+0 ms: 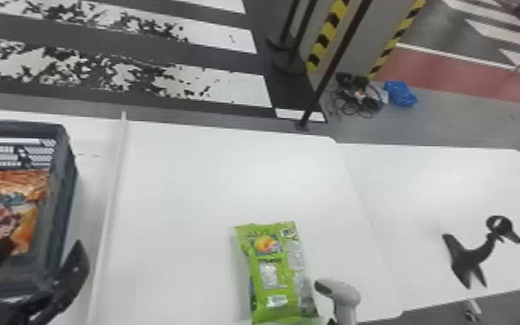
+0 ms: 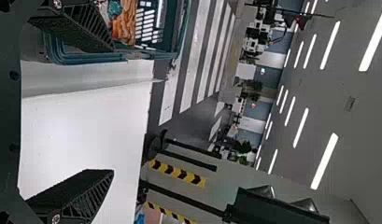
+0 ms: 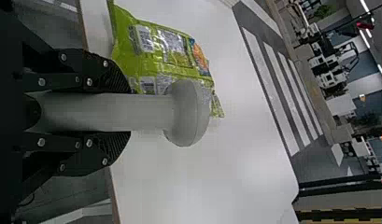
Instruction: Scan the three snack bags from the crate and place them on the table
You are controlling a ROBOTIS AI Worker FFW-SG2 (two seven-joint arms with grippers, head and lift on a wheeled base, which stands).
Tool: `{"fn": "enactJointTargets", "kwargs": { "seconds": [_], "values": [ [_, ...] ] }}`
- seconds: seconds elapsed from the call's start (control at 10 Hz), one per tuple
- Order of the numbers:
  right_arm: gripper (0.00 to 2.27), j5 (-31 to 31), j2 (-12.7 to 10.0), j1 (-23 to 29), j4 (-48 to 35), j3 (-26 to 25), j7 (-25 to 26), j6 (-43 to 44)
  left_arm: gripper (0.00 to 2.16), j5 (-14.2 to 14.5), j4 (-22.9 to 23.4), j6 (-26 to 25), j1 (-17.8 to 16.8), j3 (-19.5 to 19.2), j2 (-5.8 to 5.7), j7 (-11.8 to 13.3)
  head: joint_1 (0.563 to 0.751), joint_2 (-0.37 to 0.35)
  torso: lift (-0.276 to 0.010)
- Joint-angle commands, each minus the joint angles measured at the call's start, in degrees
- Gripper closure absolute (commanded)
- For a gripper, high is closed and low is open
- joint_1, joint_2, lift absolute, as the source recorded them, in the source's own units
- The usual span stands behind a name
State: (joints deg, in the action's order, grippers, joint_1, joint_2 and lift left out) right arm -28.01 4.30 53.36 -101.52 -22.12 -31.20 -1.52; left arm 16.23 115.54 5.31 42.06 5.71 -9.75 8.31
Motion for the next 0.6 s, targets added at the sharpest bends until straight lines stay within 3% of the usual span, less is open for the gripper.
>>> {"fn": "enactJointTargets", "kwargs": {
  "seconds": [0.0,0.2,0.5],
  "values": [
    [2.22,0.59,0.36,-4.32,-1.05,-2.84,0.00,-5.82,0.07,-0.24,0.39,0.00,0.39,0.09,-0.09,0.04,0.695,-0.350,-0.037],
    [2.22,1.64,0.80,-9.42,-2.46,-5.47,0.09,-14.44,0.07,-0.68,1.36,0.53,1.80,-0.09,-0.18,0.04,0.695,-0.350,-0.037],
    [2.22,4.72,1.41,-14.34,-2.72,-6.26,0.18,-18.31,0.07,-0.68,1.97,0.70,3.56,-0.79,-0.79,0.74,0.695,-0.350,-0.037]
  ]
}}
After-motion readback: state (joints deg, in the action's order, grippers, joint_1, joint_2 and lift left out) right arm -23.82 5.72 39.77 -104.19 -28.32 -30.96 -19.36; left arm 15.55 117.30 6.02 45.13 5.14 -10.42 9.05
